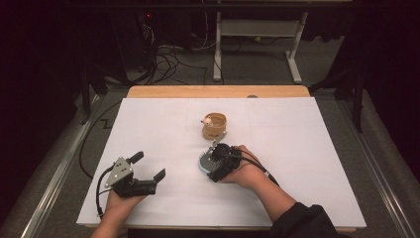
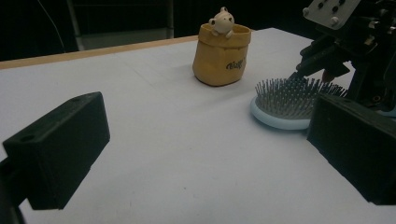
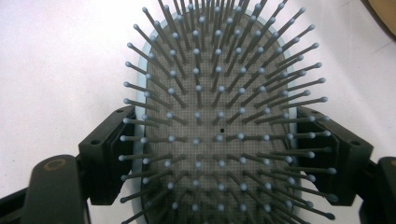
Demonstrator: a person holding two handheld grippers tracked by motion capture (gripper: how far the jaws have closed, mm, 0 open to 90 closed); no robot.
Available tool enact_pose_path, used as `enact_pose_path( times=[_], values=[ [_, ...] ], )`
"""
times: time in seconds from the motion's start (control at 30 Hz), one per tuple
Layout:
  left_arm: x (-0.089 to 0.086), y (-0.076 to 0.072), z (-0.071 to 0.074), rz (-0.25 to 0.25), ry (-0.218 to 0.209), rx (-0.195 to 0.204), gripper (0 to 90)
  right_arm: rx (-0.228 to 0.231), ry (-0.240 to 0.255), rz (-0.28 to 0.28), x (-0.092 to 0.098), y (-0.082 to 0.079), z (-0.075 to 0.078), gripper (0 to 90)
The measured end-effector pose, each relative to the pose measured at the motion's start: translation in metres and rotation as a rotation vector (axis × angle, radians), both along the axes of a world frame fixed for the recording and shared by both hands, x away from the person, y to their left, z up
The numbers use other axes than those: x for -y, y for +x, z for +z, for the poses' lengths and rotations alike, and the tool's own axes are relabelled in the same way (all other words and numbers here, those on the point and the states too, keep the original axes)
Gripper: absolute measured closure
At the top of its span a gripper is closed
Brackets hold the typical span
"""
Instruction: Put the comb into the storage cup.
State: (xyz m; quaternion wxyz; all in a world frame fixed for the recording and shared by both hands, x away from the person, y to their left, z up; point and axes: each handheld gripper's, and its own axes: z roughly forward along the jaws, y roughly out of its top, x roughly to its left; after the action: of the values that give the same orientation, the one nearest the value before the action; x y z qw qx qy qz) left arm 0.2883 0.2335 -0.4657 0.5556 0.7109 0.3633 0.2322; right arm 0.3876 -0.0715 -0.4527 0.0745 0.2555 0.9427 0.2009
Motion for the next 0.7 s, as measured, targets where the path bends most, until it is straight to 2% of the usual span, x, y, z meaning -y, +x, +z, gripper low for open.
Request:
enact_pose_path(
  times=[0.4,0.6,0.7],
  values=[
    [0.0,0.0,0.0,-0.001,-0.001,0.001,0.0,0.01,-0.008,-0.013,0.008,-0.003,0.009,20.7],
    [0.0,0.0,0.0,-0.004,0.005,0.0,0.0,0.017,-0.018,-0.038,0.024,-0.004,0.019,20.7],
    [0.0,0.0,0.0,-0.001,-0.001,-0.005,0.0,0.025,-0.033,-0.057,0.038,-0.005,0.024,20.7]
  ],
)
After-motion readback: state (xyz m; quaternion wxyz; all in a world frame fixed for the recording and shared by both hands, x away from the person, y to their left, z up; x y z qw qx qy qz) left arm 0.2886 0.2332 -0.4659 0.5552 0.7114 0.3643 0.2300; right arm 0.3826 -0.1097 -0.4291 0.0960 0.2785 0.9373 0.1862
